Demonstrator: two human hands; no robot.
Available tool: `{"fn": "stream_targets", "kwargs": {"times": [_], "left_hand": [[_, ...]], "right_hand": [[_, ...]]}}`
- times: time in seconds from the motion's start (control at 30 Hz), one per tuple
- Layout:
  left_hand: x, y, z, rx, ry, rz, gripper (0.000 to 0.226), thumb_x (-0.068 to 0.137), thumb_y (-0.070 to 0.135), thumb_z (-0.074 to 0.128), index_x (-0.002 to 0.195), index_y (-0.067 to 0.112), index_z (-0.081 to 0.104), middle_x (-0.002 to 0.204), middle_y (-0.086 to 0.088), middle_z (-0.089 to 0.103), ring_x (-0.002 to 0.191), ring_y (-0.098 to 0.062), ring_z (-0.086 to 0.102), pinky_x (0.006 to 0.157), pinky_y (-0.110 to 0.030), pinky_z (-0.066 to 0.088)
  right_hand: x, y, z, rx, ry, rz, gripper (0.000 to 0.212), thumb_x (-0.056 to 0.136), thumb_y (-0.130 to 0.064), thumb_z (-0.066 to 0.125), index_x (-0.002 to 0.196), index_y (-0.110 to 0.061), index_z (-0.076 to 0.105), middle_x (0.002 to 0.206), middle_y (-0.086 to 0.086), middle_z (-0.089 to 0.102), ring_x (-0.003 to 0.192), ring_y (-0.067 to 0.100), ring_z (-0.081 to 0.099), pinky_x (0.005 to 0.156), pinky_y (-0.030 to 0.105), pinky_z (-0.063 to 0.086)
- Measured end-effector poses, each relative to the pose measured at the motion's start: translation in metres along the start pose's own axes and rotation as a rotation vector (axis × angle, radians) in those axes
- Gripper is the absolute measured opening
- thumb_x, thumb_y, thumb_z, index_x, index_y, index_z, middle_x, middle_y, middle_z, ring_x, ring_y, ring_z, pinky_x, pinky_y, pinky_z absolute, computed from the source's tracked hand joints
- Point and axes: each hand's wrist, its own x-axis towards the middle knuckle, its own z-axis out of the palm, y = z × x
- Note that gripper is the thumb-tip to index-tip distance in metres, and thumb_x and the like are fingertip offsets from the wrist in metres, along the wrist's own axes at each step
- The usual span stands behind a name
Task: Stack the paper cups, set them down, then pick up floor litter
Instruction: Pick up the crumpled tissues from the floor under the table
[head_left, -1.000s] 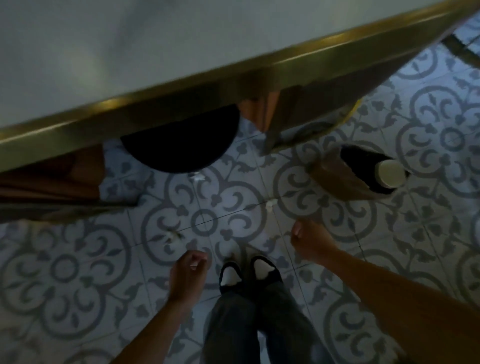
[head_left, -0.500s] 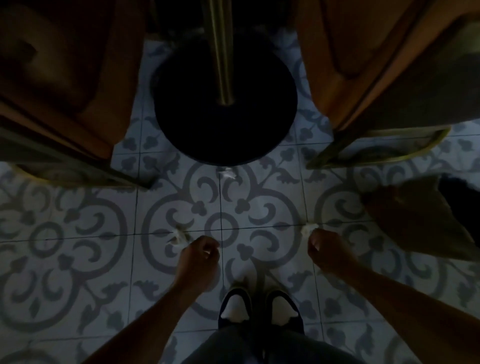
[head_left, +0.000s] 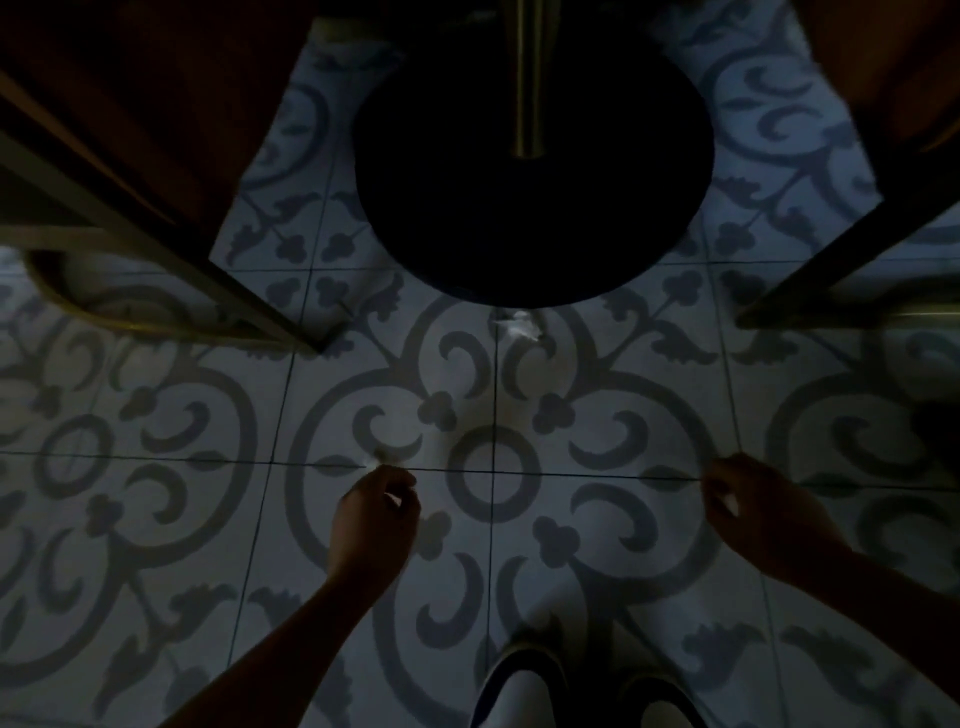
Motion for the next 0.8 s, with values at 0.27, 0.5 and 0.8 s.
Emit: {"fn": "stream_targets", "kwargs": {"times": [0.27,0.5,0.8], "left_hand": [[0.029,-0.039,0.008,0.088,0.177,0.055,0.035,0.077,0.016,0.078,0.109,0.019,0.063,0.113,-0.001,0.057,0.096,-0.017,0.059,0.077,-0.032,0.053],[0.034,-0.051,0.018,0.133,0.112,0.08,0.051,0.071,0.036,0.084,0.115,0.021,0.065,0.11,-0.004,0.056,0.095,-0.024,0.062,0.072,-0.031,0.047],[0.048,-0.052,0.031,0.124,0.119,0.049,0.035,0.077,0.021,0.08,0.109,0.015,0.067,0.097,-0.003,0.058,0.09,-0.028,0.062,0.071,-0.033,0.047]], "right_hand": [[0.016,0.055,0.015,-0.177,0.043,-0.102,0.032,0.065,-0.018,0.08,0.094,-0.015,0.067,0.09,0.006,0.061,0.082,0.032,0.063,0.063,0.045,0.055],[0.013,0.062,0.019,-0.165,-0.063,-0.071,0.054,0.057,-0.032,0.085,0.105,-0.016,0.066,0.095,0.005,0.059,0.082,0.028,0.063,0.065,0.042,0.055],[0.019,0.051,0.017,-0.057,-0.089,-0.073,0.032,0.072,-0.008,0.076,0.102,-0.005,0.065,0.097,0.015,0.062,0.086,0.032,0.062,0.076,0.041,0.051]]}}
